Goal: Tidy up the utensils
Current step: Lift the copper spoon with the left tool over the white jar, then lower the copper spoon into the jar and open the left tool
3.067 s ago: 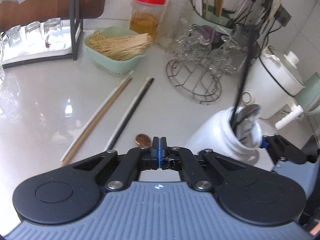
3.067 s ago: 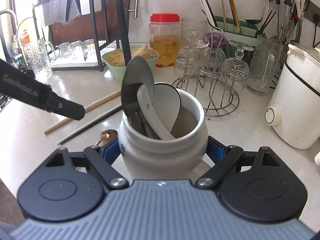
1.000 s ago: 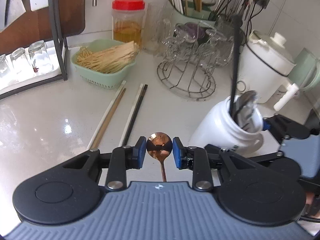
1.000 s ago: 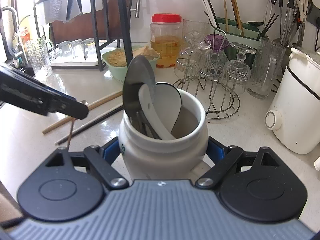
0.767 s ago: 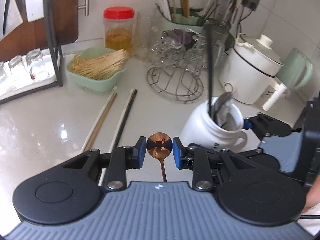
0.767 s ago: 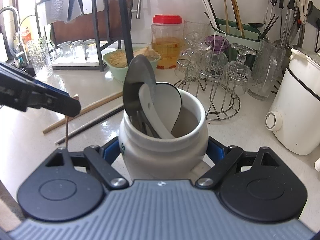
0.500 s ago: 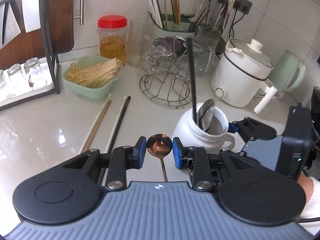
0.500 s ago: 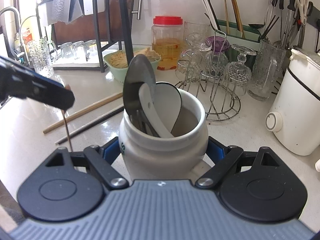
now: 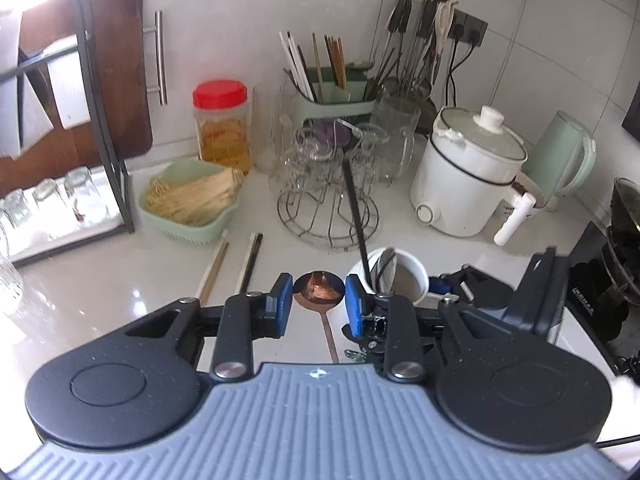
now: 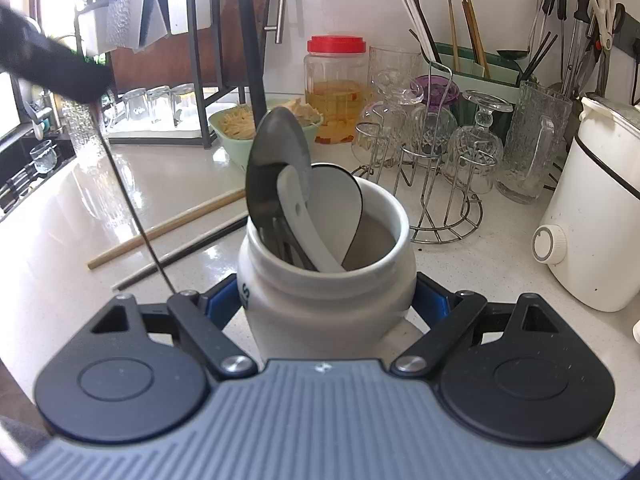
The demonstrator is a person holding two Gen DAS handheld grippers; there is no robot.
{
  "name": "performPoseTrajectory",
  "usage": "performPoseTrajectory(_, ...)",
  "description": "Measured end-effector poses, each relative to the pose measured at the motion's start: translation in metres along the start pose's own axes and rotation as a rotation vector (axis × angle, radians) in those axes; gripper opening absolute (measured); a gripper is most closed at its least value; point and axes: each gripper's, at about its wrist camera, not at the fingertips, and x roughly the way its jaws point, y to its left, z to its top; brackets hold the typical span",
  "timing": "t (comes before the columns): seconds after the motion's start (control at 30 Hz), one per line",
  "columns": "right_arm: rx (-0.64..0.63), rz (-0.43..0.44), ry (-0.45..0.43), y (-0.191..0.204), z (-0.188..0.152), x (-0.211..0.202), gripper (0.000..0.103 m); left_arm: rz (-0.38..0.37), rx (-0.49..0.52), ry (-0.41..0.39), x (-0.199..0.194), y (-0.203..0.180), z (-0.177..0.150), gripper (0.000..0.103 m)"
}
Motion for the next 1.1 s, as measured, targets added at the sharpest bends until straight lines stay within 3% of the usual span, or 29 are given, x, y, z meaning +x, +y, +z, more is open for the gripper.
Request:
performPoseTrajectory(0.37,0.000,0.003,-0.002,0.000,0.000,0.000,0.091,0.022,0.067,-0.039,-0.046,-0.019,0.058,0.032)
performPoseTrajectory(0.67,0.003,0.009,0.000,-0.002,0.000,0.000,0.091,-0.025,0.115,-0.083,-0.065,-0.046,0.103,0.032)
performPoseTrajectory(0.83,0.000,0.008,-0.004,-0.002,0.000,0.000,0.091,-0.064,0.136,-0.071,-0.043,-0.062,0.111,0.033)
performPoseTrajectory(1.1,-0.008,0.011,-0.006,-0.001,0.000,0.000,0.091,-0.096,0.171,0.020,0.016,-0.073,0.099,0.033)
